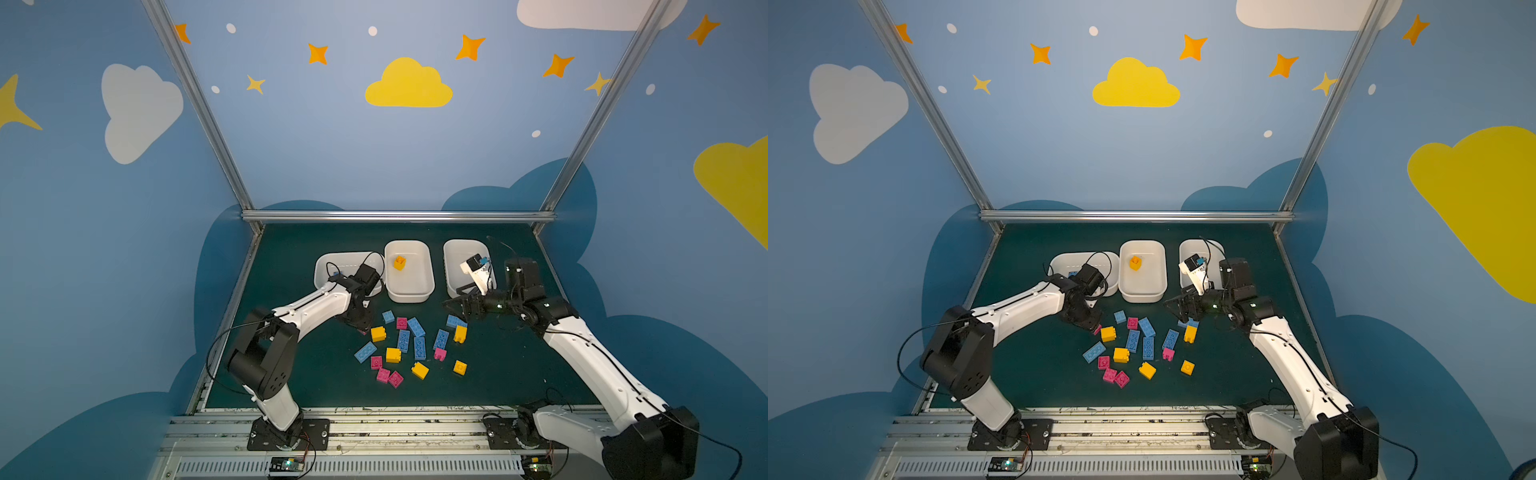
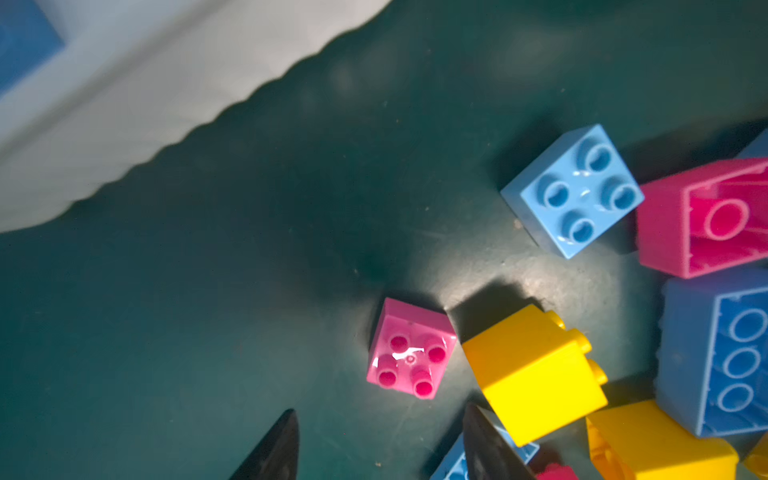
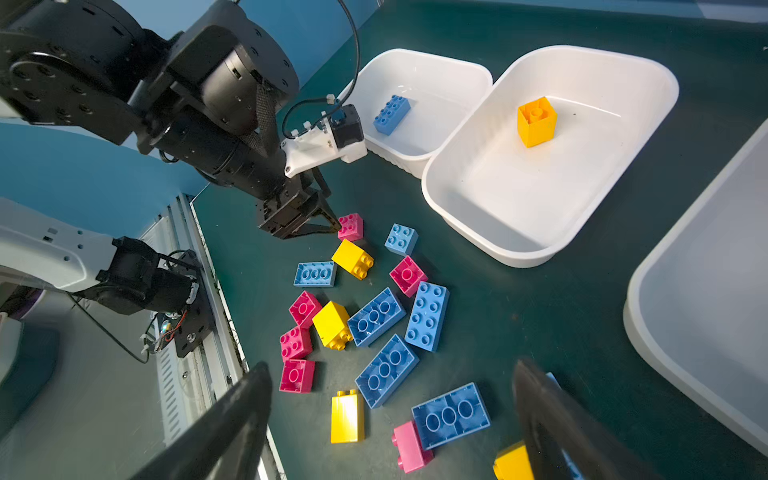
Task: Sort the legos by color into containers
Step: 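Return the left gripper to the pile and grasp a pink 2x2 brick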
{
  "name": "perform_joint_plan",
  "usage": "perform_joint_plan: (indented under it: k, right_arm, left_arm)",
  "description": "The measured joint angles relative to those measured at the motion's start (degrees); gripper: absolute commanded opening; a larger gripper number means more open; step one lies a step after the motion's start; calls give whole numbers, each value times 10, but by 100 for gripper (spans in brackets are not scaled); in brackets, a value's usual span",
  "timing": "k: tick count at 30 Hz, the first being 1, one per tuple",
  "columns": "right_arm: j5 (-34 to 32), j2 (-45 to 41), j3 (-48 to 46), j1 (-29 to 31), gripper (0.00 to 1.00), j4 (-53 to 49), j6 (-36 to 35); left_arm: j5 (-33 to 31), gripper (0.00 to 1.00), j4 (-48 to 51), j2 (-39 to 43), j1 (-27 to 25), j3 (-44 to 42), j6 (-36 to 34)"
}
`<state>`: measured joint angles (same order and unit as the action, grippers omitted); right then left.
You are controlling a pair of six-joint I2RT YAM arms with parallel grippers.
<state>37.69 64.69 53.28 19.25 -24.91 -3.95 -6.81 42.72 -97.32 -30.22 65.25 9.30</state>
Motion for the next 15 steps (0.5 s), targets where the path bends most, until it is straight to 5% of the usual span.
perform_joint_plan:
  k: [15]
  right_arm:
    - [-3, 0, -7, 2, 89, -5, 0]
  left_arm:
    - [23, 50, -56, -51, 2, -20, -27]
